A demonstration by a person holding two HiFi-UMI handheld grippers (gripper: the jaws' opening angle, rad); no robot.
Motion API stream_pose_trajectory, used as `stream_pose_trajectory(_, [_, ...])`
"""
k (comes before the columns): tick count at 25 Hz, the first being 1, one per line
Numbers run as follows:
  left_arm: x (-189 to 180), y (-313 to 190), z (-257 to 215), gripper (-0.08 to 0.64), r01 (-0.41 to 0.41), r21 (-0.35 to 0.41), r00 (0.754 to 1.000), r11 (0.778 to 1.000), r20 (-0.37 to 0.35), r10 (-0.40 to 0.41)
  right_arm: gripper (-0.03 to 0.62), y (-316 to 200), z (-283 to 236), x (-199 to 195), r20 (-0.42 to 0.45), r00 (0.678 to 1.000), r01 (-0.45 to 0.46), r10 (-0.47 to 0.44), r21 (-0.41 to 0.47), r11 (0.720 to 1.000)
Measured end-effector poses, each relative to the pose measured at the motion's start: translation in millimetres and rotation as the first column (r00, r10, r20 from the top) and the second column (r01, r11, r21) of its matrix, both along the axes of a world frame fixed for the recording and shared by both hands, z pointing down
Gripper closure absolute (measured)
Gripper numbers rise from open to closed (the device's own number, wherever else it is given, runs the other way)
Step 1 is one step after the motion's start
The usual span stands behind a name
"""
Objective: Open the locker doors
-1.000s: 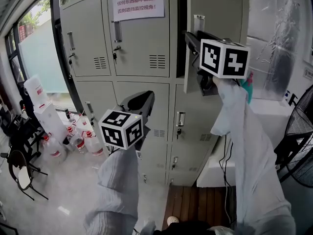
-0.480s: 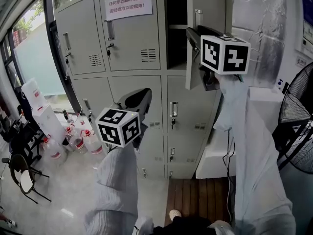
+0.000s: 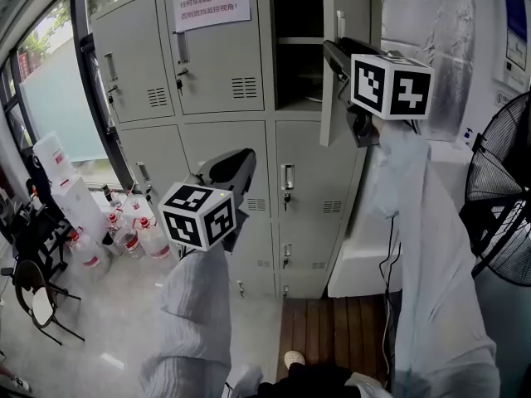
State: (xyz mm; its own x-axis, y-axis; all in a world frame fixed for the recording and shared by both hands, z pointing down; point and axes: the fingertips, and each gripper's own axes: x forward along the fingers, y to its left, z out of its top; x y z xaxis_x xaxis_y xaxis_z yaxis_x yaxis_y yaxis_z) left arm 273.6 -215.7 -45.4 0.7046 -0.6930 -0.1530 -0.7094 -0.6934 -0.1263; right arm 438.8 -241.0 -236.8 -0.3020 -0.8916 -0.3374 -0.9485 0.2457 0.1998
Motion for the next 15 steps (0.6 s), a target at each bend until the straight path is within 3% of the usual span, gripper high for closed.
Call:
stream_pose_trajectory(6, [0.7,23.8,18.8,0.545,-0.022,-0.012,1.0,1.0,0.008,0.022,0.482,30.3,2.1,24.0,-0.028,0.995,-0.09,0.091,0.037,0.995])
stream_pose_trajectory(15, [18.3,51.9,49.0,0.545,-0.076,-0.07,0.997,0.995,-0.002,0.076,0.511,59.4,4.6,67.1,-0.024,0.981,-0.191,0.19,-0.01,0.982])
